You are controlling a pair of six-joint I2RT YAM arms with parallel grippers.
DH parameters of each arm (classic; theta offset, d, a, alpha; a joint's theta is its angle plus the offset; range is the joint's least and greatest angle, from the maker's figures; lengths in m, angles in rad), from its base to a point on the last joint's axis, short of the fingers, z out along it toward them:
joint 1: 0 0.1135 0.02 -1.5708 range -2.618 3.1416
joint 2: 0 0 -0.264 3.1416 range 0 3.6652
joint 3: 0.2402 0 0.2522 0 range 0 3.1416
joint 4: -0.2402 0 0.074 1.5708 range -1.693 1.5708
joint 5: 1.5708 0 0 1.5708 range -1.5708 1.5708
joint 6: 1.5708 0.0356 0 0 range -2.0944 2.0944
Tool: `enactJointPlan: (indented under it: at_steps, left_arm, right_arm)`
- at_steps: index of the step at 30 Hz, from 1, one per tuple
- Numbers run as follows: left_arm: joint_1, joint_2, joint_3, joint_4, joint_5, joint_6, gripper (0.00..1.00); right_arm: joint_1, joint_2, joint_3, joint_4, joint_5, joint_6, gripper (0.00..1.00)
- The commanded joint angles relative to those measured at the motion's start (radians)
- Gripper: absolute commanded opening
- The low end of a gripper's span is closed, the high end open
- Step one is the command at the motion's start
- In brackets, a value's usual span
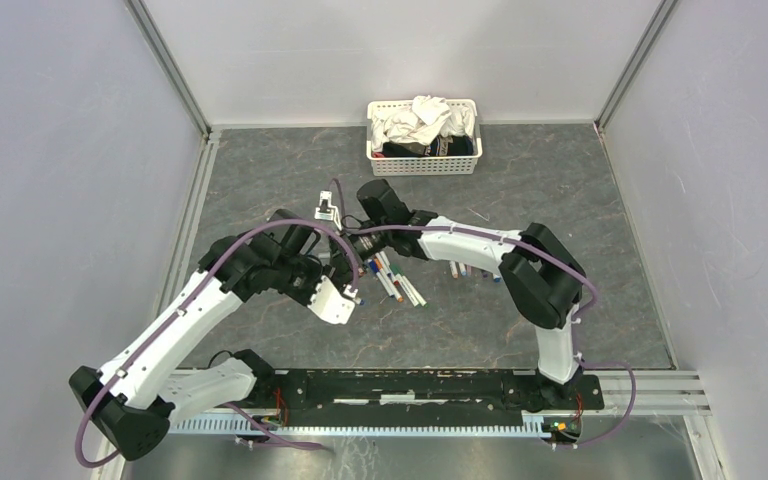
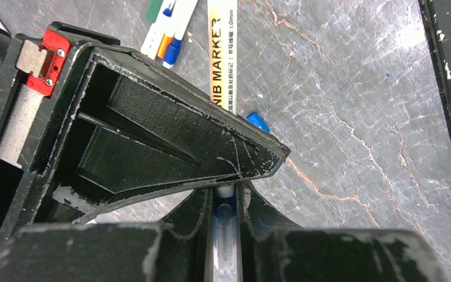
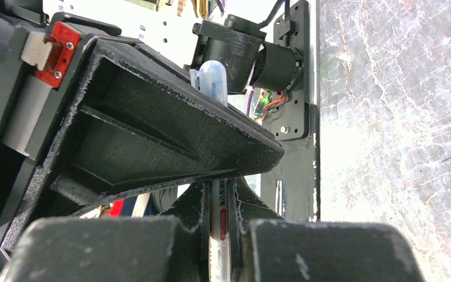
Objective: Open the pen caps
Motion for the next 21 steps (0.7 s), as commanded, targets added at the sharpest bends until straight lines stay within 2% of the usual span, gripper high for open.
enactJointPlan:
  at_steps: [1,3,4,5,6,7,8,9,10,11,13,16,21]
  left_arm:
    - [-0.025,0.030,0.019,0.064,0.098,0.049,0.02]
    - [-0.009,0.049,0.016,0.048,-0.067,0.101,0.02]
    - [0.092,0.046,0.007,0.048,-0.148,0.166,0.02]
    - [0.330,0.044,0.002,0.051,-0.116,0.326,0.02]
    - [0.665,0.061,0.007,0.030,-0.026,0.582,0.02]
    - [0.893,0.113,0.023,-0.045,0.048,0.821,0.02]
    - [0.952,0.156,0.072,-0.170,0.060,0.951,0.02]
    - [0.868,0.153,0.114,-0.224,0.094,0.881,0.02]
    - [0.707,0.109,0.093,-0.128,0.070,0.699,0.02]
    - [0.519,0.058,0.047,-0.034,0.009,0.550,0.02]
    - [0.329,0.010,0.021,-0.006,-0.051,0.424,0.02]
    - [0.184,0.027,0.058,-0.036,-0.100,0.306,0.02]
    - [0.085,0.016,0.069,-0.011,-0.109,0.186,0.03]
  right_arm:
    - [-0.002,0.051,0.095,-0.061,0.134,-0.068,0.00]
    - [-0.017,0.005,0.037,-0.364,0.157,-0.310,0.00]
    - [-0.014,-0.116,-0.157,-0.451,0.200,-0.419,0.00]
    - [-0.002,-0.277,-0.432,-0.359,0.229,-0.409,0.00]
    - [-0.002,-0.489,-0.795,-0.113,0.247,-0.223,0.00]
    - [-0.018,-0.623,-1.019,0.146,0.242,-0.040,0.00]
    - [-0.033,-0.682,-1.108,0.281,0.218,0.062,0.00]
    - [-0.030,-0.663,-1.022,0.161,0.190,-0.006,0.00]
    - [-0.024,-0.625,-0.898,-0.062,0.209,-0.179,0.00]
    - [-0.022,-0.595,-0.798,-0.188,0.228,-0.258,0.00]
    - [-0.022,-0.578,-0.754,-0.182,0.199,-0.246,0.00]
    - [-0.025,-0.550,-0.682,-0.249,0.197,-0.298,0.00]
    - [-0.027,-0.498,-0.596,-0.245,0.200,-0.306,0.00]
